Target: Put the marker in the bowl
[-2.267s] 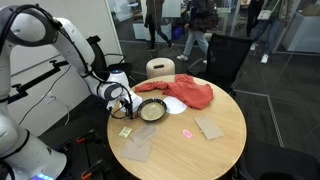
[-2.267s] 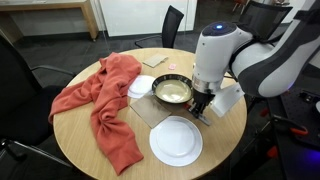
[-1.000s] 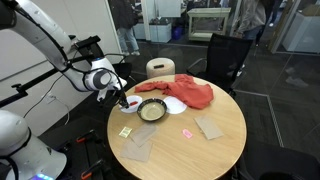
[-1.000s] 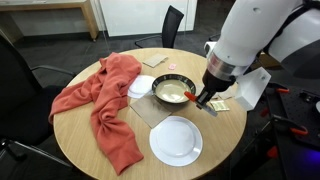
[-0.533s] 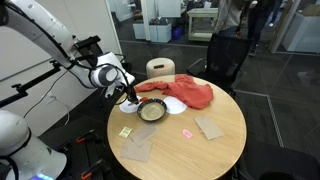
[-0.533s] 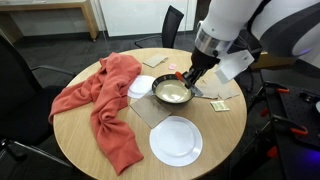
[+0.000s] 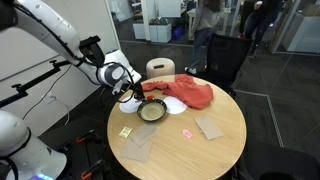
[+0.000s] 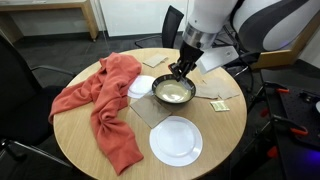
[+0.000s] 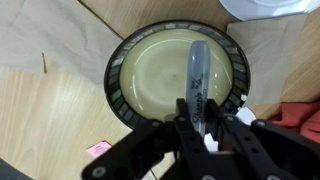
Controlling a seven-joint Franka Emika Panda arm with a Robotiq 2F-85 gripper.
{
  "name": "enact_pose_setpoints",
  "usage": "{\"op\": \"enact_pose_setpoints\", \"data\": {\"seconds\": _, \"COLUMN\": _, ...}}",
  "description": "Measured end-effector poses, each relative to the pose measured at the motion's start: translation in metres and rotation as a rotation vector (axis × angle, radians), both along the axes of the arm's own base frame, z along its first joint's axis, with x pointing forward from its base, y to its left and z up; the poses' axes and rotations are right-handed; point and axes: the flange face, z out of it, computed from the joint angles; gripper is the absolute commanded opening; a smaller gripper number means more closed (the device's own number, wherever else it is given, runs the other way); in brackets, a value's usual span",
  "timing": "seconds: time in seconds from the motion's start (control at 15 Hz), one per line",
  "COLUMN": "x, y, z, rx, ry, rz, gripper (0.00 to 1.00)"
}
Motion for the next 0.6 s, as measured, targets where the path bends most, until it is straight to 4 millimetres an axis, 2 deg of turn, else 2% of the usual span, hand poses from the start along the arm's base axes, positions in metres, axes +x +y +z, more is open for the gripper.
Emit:
{"op": "enact_pose_setpoints", "data": {"seconds": 0.27, "x": 0.014, "y": -0.012, "z": -0.019, "rx": -0.004, "ry": 0.026, "rz": -0.031, "gripper": 0.06}}
{"op": "enact_pose_setpoints", "data": {"seconds": 0.6, "x": 0.016, "y": -0.030, "z": -0.042, "rx": -0.010, "ry": 0.065, "rz": -0.064, "gripper": 0.06}}
